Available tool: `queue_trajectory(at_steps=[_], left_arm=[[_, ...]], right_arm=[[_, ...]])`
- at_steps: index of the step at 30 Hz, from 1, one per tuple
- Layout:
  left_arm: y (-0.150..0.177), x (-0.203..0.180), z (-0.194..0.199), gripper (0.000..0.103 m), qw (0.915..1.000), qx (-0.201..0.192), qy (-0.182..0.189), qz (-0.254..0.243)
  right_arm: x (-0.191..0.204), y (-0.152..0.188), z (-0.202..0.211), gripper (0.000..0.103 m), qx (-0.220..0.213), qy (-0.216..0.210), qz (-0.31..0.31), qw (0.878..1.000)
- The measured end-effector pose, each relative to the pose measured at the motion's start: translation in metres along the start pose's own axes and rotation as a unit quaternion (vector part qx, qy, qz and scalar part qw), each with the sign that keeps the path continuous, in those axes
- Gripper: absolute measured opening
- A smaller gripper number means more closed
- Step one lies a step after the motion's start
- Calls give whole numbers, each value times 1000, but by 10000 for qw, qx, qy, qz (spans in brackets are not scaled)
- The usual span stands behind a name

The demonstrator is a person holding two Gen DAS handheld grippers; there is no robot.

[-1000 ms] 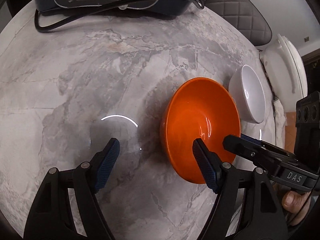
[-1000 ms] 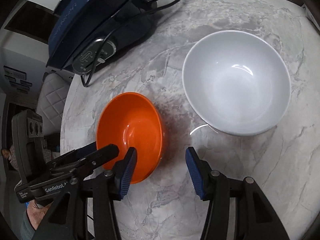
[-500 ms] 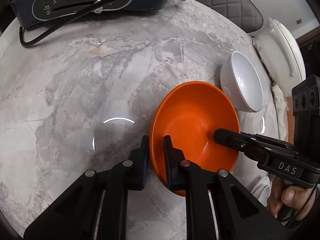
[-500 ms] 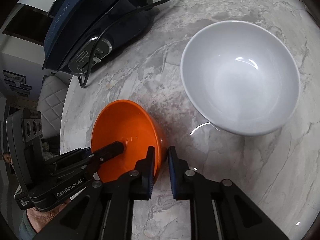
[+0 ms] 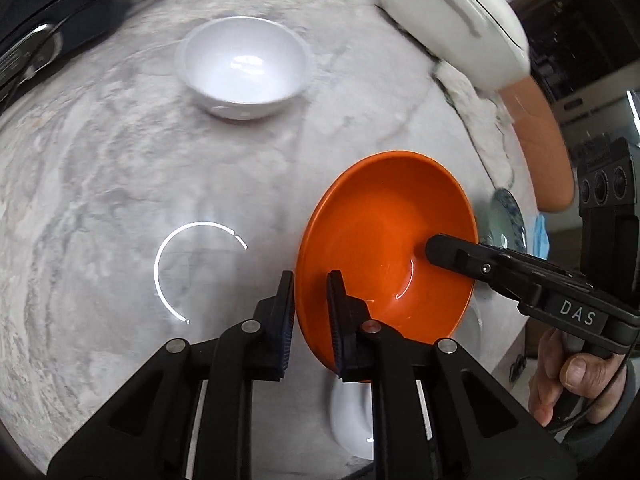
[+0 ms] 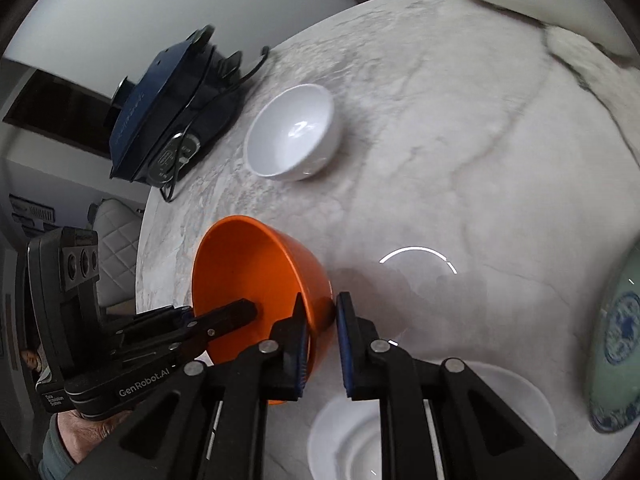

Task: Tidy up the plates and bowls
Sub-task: 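Lift the orange bowl and lower it into the patterned bowl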

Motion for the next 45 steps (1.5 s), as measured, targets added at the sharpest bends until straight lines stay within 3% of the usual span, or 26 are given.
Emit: queue_trajectory(at_steps=[7, 11, 14, 23, 35, 38, 40, 43, 45], left_arm=[[-5, -141, -46, 13, 9917, 285, 228, -1230], [-3, -207, -69, 13, 9862, 336, 166, -1611], [-8, -236, -89, 13, 9847, 383, 53, -1697], [-26, -235, -136, 13, 9870, 642, -223, -1454], [-28, -232, -139, 17, 9873, 571, -242, -1466], [-26, -234, -135, 29, 9878, 520, -102, -1466], [-23, -239, -131, 59, 9874, 466, 122, -1509], [-18, -245, -115, 85, 9859, 196, 192, -1649], [-16, -244, -103, 89, 9861, 84, 276, -1639]], right_arm=[[-108, 35, 81, 15, -532, 335, -1039, 9926], [-156, 45, 106, 15, -712, 459, -1401, 9865], [-182, 46, 116, 15, -776, 479, -1522, 9841], [-223, 34, 104, 14, -452, 496, -1478, 9867], [-229, 30, 101, 12, -343, 740, -1311, 9880], [-227, 30, 101, 12, -344, 769, -1320, 9877], [-225, 29, 102, 13, -370, 793, -1305, 9876], [-224, 29, 112, 19, -498, 810, -1315, 9867], [-222, 29, 122, 41, -679, 744, -1308, 9863]])
Point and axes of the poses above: each gripper's, at about its wrist camera, not at the fingertips, and z roughly against the way its jaws point, x to its left, y to its underside, the point moved 2 cm from there along -z, roughly the way its jaws point
